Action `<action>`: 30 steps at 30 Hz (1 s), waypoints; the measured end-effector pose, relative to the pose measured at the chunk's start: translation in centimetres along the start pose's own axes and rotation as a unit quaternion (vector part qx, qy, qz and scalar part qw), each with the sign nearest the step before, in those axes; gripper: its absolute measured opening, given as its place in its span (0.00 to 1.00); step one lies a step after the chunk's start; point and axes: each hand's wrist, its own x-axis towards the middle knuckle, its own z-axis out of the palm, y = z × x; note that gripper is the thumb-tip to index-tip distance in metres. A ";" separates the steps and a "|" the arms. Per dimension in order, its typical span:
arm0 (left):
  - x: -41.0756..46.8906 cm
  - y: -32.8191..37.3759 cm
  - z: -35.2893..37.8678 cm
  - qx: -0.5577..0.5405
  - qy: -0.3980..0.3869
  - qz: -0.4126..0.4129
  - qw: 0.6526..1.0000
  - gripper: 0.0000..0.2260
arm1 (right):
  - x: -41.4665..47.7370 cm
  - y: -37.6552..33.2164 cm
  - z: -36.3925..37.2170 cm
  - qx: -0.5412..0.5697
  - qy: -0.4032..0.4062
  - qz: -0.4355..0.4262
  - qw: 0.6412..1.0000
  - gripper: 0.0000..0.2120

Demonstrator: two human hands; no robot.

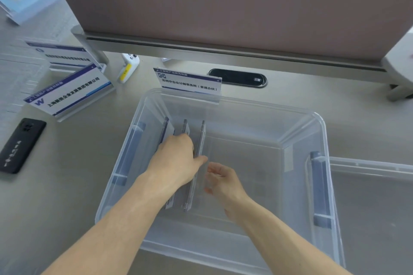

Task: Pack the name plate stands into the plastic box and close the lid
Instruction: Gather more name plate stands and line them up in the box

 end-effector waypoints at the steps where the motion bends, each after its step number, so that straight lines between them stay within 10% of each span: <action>1: -0.4 0.0 -0.7 -0.018 0.002 -0.002 1.000 0.21 | -0.3 -0.4 -0.2 0.006 0.005 -0.002 1.000 0.11; 17: -4.9 1.9 -23.1 -0.256 0.184 0.022 0.949 0.16 | -12.7 -22.6 -3.1 0.022 0.059 -0.267 0.962 0.14; 30: 4.4 -3.8 -26.2 -0.386 0.068 0.026 0.920 0.17 | -7.7 -28.6 0.2 0.007 0.135 -0.261 0.956 0.13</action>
